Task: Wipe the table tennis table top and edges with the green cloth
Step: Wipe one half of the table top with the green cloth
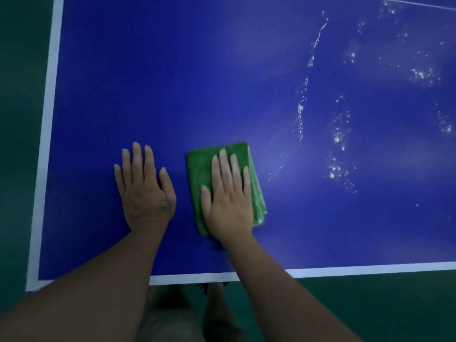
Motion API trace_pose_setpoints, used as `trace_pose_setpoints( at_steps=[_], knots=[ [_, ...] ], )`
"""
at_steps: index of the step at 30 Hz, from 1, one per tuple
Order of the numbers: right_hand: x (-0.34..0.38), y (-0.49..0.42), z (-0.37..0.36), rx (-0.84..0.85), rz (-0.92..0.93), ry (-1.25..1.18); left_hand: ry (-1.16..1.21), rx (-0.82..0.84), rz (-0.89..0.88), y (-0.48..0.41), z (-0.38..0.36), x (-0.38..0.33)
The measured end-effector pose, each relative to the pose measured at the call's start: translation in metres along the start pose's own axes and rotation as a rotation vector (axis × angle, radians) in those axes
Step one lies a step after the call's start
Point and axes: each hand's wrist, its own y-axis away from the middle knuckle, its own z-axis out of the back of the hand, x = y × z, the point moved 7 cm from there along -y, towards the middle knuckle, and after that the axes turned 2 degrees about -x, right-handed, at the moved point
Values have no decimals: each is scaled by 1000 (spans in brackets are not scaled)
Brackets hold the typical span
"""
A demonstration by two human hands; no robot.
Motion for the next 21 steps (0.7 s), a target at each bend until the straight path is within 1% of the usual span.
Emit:
trace_pose_setpoints(
  at_steps=[3, 5, 7, 9, 11, 14, 15, 16, 17, 19, 21],
  knots=[
    [-30, 36, 6, 71, 236, -22, 9, -13, 8, 0, 1, 0],
    [-66, 24, 16, 77, 306, 0, 14, -17, 8, 2, 1, -1],
    [-103, -7, 25, 70, 254, 41, 23, -25, 6, 1, 1, -1],
    [-130, -37, 33, 34, 112, 87, 28, -37, 10, 1, 2, 0],
    [-139, -57, 33, -4, -60, 112, 22, -45, 17, 1, 1, 1],
    [-104, -56, 24, -45, -293, 139, 28, -38, 11, 0, 0, 2],
    [-83, -47, 20, -56, -320, 131, 33, -37, 10, -1, 0, 2],
    [-60, -35, 14, -58, -310, 102, 36, -38, 11, -1, 1, 2],
    [-35, -18, 8, -50, -267, 66, 41, -37, 13, -1, 1, 2],
    [6, 27, -5, -1, -123, 11, 45, -32, 13, -1, 1, 1],
    [20, 67, -11, 67, 52, -43, 39, -31, 11, -1, 1, 0]
  ],
)
